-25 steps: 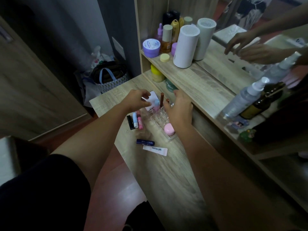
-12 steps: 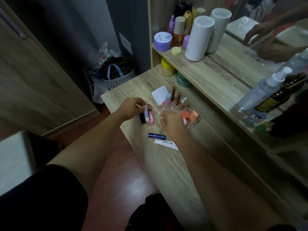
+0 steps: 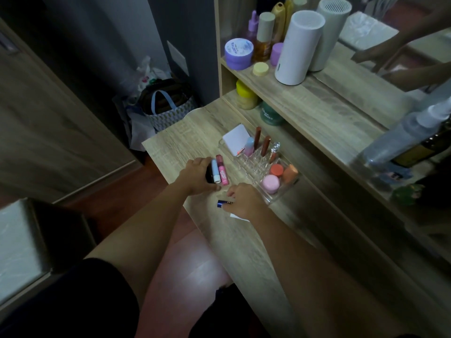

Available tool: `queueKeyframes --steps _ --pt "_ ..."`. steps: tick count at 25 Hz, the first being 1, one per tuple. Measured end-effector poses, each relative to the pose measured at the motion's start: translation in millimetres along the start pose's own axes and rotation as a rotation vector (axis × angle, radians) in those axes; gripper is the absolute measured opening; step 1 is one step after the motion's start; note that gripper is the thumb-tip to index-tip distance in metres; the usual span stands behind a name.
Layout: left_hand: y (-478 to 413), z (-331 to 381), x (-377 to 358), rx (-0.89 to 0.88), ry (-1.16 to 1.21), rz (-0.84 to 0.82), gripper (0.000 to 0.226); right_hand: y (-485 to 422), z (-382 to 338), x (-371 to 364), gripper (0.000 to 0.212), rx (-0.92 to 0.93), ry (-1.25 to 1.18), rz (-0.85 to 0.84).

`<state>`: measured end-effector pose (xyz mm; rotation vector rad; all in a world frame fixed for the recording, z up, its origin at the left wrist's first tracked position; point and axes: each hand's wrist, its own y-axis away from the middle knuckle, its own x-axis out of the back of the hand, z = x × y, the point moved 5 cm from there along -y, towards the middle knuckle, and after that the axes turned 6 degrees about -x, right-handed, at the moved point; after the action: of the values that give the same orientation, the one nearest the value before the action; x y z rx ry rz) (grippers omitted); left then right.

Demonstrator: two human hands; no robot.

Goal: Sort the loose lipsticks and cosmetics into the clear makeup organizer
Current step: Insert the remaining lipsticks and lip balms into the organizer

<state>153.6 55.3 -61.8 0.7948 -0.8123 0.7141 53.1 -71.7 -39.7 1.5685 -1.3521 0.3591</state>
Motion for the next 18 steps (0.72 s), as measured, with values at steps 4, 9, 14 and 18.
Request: queueKeyframes --steps 4,9,14,18 --pt "-3.3 0.3 -0.7 0.022 -0.088 0.014 0.089 -1.7 -2.3 -1.2 0.024 0.062 0.055 0.001" --pt "-0.2 2.1 2.5 0.044 -0.033 0.019 0.084 1.4 0.0 4.4 0.024 0.053 0.050 0.084" --pt "6.2 14.4 22.8 0.025 0.080 0.108 0.082 16.9 7.0 22.5 0.023 0.053 -0.129 0.244" --pt "10.6 32.5 42.4 0.014 0.597 0.127 0.068 28.2 21.4 34.5 0.024 -0.078 -0.423 0.424"
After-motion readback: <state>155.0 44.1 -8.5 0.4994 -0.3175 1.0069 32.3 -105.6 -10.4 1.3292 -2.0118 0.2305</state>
